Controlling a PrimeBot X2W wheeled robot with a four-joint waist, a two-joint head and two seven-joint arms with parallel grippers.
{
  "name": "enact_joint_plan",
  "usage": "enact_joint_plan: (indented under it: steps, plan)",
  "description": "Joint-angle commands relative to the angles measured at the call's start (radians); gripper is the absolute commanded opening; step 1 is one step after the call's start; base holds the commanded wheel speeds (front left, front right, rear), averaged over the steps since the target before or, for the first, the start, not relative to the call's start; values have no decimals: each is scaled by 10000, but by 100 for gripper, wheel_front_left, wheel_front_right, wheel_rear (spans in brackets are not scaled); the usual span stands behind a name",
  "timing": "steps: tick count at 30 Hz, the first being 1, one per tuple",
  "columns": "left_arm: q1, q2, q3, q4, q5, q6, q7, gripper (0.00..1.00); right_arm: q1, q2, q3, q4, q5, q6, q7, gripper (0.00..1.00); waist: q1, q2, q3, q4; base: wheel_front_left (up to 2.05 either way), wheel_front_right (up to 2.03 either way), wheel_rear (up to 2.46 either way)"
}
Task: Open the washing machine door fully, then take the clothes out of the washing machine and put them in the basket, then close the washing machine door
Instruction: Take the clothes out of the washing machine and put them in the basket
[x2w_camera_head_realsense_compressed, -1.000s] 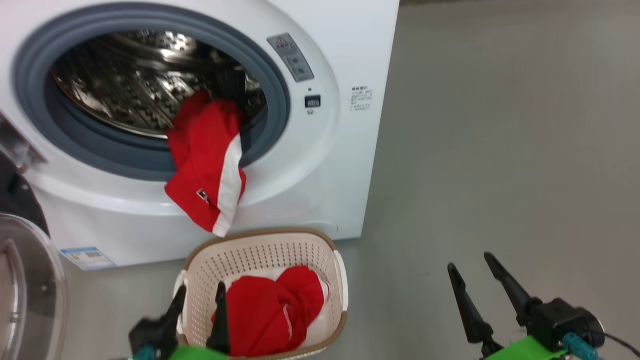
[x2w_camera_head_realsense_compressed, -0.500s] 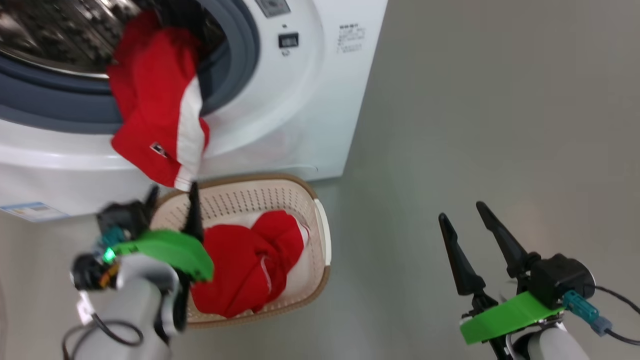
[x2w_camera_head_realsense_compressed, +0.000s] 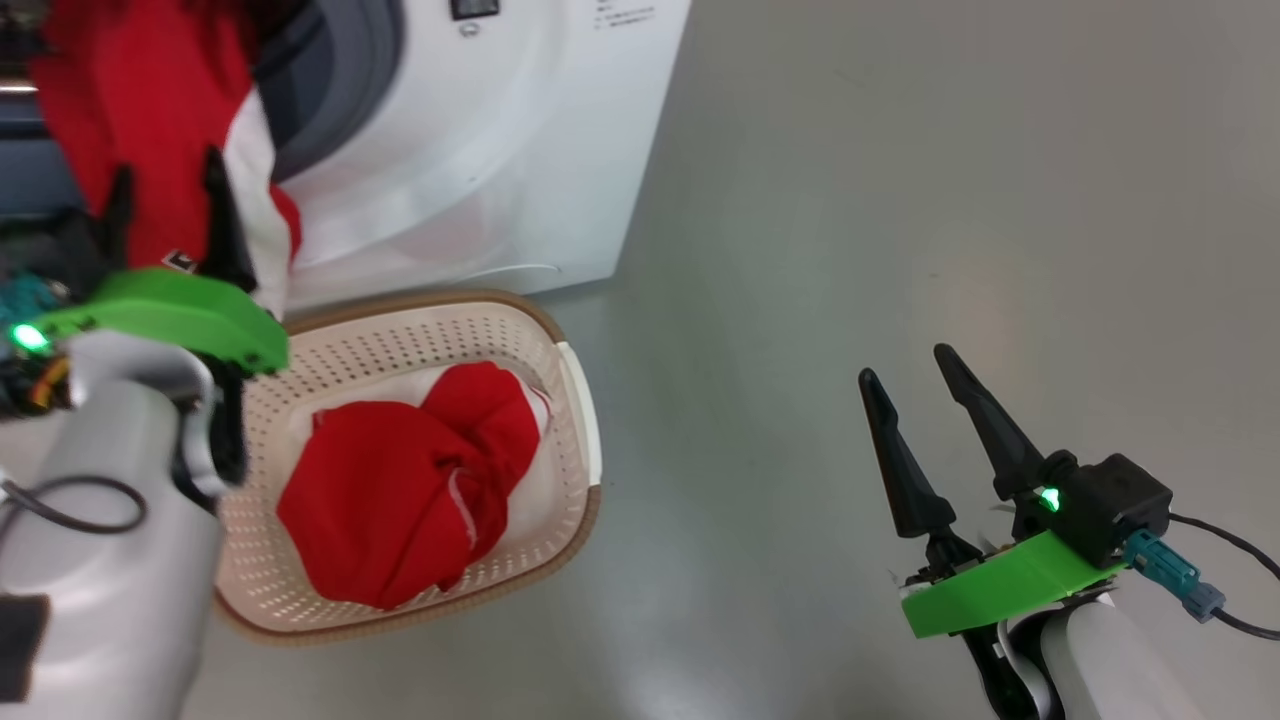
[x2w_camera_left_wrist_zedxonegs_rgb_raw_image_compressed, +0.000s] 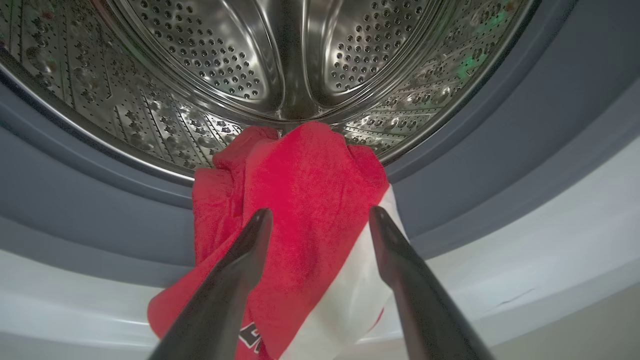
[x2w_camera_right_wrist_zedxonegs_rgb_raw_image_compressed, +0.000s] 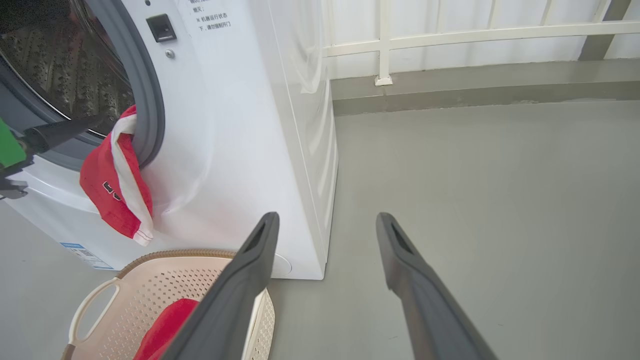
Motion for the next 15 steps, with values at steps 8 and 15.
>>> enact_joint_plan:
  steps: [8,15]
  plan:
    - [-1183,920,334,805,113,126,293,100,-290,-66,412,-251,312,33,-63,100,0,0,550,-653,0,0,0]
    - [-1795,1054,-46,1836,222,200,1764,100,-308,-66,427,-223,350,33,-64,100,0,0,547,-732,0,0,0]
